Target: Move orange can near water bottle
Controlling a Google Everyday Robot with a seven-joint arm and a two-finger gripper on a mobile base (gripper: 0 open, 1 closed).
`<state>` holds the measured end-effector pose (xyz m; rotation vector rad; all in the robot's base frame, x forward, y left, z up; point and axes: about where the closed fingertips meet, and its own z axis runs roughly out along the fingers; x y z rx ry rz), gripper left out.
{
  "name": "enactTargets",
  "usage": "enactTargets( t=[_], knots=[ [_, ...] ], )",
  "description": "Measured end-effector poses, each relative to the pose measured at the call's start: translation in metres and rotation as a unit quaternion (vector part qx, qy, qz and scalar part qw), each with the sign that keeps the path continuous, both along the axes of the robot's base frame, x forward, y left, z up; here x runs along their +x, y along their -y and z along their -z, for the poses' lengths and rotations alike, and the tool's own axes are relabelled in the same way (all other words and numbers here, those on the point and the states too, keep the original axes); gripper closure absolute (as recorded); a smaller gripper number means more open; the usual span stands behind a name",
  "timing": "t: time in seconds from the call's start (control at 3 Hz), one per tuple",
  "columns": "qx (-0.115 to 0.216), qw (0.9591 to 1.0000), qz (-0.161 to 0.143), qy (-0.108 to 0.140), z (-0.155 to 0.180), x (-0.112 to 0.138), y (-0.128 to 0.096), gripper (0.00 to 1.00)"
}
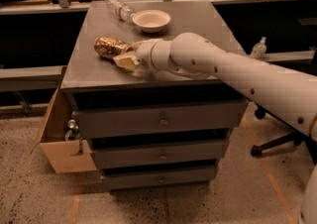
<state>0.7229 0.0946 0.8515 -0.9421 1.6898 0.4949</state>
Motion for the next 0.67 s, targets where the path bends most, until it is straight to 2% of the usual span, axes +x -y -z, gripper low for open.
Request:
enactTargets(
  t=[0.33, 0.67],
  knots=[
    [0.0, 0.9997, 0.021, 0.01, -0.007, 0.007, 0.002, 0.95],
    [0.0, 0.9959, 0.083, 0.035, -0.026, 0.029, 0.011, 1.0]
  ],
)
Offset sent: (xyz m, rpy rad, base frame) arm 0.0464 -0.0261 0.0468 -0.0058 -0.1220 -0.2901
